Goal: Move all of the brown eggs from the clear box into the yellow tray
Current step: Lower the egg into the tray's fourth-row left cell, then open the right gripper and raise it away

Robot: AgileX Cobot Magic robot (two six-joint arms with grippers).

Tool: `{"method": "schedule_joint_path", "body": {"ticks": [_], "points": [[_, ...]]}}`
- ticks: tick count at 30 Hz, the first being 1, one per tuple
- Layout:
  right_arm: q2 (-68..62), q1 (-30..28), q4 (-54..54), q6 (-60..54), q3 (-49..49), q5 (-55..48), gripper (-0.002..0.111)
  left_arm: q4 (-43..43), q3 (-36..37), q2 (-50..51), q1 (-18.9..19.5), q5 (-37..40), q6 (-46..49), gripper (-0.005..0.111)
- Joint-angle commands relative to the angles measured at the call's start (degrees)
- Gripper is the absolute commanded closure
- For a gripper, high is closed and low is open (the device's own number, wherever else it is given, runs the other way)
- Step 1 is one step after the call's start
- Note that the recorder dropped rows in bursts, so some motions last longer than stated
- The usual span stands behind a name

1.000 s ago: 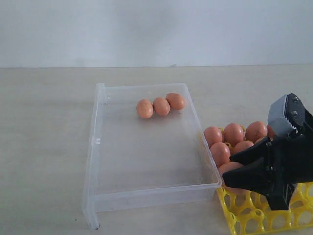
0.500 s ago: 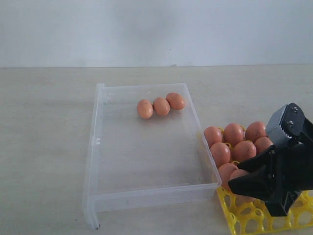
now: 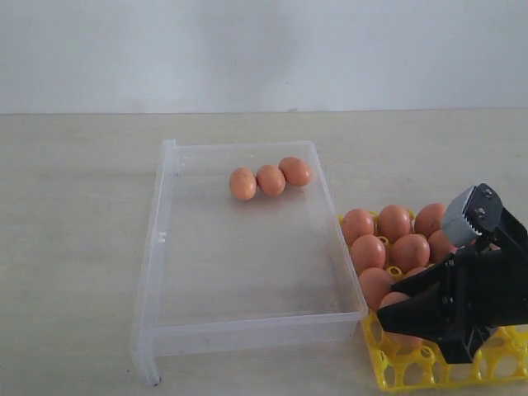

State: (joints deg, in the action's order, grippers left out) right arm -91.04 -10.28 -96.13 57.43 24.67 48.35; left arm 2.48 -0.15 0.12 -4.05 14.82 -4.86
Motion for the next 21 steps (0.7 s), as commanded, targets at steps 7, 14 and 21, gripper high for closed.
{"method": "schedule_joint_path", "body": {"ticks": [7, 14, 21], "points": [[0.02, 0.06, 0.97, -0.39, -0.16, 3.67, 0.108, -0.14, 0.15, -0.12, 0.19, -0.2, 0.13, 0.103], [0.02, 0.06, 0.97, 0.61, -0.16, 3.28, 0.063, -0.14, 0.15, -0.12, 0.19, -0.2, 0.13, 0.103], [0.02, 0.06, 0.97, 0.61, -0.16, 3.17, 0.059, -0.14, 0.15, -0.12, 0.19, -0.2, 0.13, 0.103]]}}
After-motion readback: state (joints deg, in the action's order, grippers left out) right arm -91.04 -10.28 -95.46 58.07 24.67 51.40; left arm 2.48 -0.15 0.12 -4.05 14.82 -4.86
